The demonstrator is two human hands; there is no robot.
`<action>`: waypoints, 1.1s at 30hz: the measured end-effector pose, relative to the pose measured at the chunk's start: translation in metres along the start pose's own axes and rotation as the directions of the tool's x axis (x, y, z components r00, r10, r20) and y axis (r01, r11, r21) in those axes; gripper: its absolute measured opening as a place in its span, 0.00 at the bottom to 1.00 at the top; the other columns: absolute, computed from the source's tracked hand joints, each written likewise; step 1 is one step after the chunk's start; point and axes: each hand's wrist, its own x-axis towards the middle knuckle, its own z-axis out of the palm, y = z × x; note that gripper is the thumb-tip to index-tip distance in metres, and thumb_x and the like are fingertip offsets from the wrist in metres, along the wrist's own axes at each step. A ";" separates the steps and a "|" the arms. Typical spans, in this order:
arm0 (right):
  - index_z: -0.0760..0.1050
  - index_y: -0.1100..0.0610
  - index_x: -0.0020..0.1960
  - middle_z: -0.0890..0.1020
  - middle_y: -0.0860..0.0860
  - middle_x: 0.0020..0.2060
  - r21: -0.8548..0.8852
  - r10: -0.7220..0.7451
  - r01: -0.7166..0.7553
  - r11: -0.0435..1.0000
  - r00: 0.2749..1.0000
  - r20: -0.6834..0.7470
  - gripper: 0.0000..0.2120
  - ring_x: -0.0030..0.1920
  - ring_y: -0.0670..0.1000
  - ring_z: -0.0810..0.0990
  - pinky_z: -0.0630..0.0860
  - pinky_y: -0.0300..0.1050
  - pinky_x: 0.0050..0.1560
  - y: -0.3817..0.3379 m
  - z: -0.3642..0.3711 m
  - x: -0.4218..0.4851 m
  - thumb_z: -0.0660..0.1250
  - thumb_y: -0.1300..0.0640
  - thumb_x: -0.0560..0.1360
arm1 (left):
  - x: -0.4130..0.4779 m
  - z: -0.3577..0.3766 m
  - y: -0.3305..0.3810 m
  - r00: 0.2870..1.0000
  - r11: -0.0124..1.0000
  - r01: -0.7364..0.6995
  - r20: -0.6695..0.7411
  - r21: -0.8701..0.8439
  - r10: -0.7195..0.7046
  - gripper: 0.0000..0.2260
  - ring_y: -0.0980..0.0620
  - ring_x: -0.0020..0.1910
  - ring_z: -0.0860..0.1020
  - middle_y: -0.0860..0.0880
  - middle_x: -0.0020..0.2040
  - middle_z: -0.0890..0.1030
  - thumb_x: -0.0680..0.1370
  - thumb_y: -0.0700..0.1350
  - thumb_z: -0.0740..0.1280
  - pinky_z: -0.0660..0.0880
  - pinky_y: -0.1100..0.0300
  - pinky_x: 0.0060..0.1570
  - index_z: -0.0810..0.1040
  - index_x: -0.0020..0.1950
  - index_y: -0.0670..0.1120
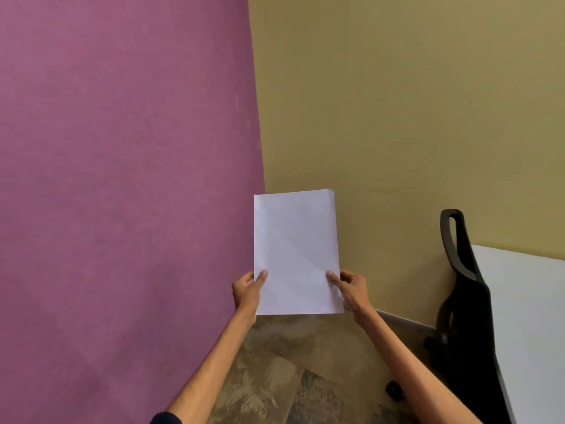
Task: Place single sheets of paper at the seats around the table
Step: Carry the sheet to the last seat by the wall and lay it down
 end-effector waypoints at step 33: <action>0.83 0.60 0.45 0.87 0.53 0.42 -0.009 -0.028 0.029 1.000 0.742 -0.670 0.08 0.41 0.50 0.85 0.80 0.43 0.42 -0.031 -0.271 0.395 0.73 0.54 0.74 | 0.345 0.537 0.027 0.686 0.996 -0.082 0.727 0.047 0.022 0.10 0.49 0.39 0.69 0.45 0.38 0.72 0.77 0.42 0.71 0.67 0.55 0.43 0.72 0.40 0.42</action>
